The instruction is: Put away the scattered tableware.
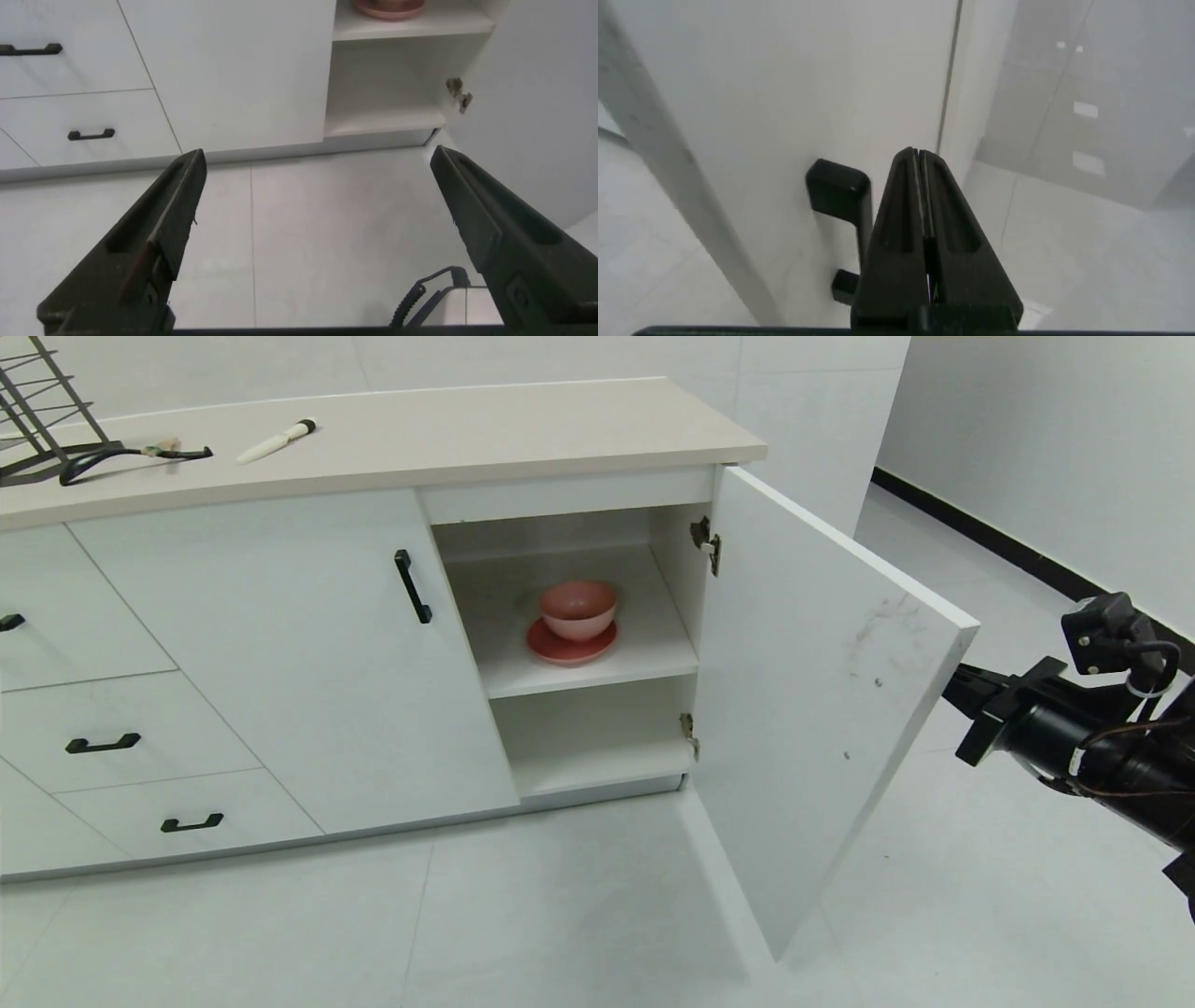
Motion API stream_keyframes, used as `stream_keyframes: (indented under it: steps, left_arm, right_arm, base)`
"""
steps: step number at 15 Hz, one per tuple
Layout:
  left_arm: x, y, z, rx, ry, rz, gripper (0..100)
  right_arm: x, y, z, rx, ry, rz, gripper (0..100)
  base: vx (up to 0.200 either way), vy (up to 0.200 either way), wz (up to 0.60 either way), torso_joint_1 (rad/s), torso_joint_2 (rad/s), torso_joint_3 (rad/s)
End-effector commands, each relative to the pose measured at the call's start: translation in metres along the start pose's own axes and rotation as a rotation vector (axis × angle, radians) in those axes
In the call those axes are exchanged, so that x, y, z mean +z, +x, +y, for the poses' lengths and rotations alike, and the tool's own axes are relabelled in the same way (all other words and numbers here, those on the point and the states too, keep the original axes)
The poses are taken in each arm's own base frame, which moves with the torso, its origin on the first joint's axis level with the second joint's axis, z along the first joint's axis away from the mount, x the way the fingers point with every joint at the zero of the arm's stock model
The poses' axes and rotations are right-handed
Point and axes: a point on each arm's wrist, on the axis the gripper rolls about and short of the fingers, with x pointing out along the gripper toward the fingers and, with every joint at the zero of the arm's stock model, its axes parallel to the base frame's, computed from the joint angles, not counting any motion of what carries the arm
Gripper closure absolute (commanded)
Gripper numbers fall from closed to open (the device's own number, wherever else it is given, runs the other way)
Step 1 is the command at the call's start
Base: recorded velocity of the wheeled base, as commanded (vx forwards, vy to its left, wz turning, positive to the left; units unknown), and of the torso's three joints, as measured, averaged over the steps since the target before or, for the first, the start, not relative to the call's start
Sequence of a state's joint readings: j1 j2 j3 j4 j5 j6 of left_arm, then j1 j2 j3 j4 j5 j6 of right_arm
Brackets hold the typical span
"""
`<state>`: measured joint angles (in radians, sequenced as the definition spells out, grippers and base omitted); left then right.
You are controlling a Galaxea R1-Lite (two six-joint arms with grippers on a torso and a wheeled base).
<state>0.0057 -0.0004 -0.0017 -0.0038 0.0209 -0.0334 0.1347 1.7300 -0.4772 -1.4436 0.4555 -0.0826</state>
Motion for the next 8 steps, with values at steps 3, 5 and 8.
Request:
stream_keyframes:
  steps: [3,5,8]
  left_arm:
    - [0.0,0.0,0.0,0.001,0.0,0.001,0]
    - [0.0,0.0,0.0,0.001,0.0,0.001,0]
    - [0.0,0.0,0.0,0.001,0.0,0.0,0]
  right_arm:
    - [0.001,0.004,0.011,0.042,0.008,-0.005,100]
    - [0.002,0.007,0.018,0.07,0.012,-0.011,100]
    - [0.001,0.013,0.03,0.119,0.023,-0.014,100]
  base:
    - [0.0,0.0,0.0,0.0,0.0,0.0]
    - [0.0,0.0,0.0,0.0,0.0,0.0]
    - [0.0,0.0,0.0,0.0,0.0,0.0]
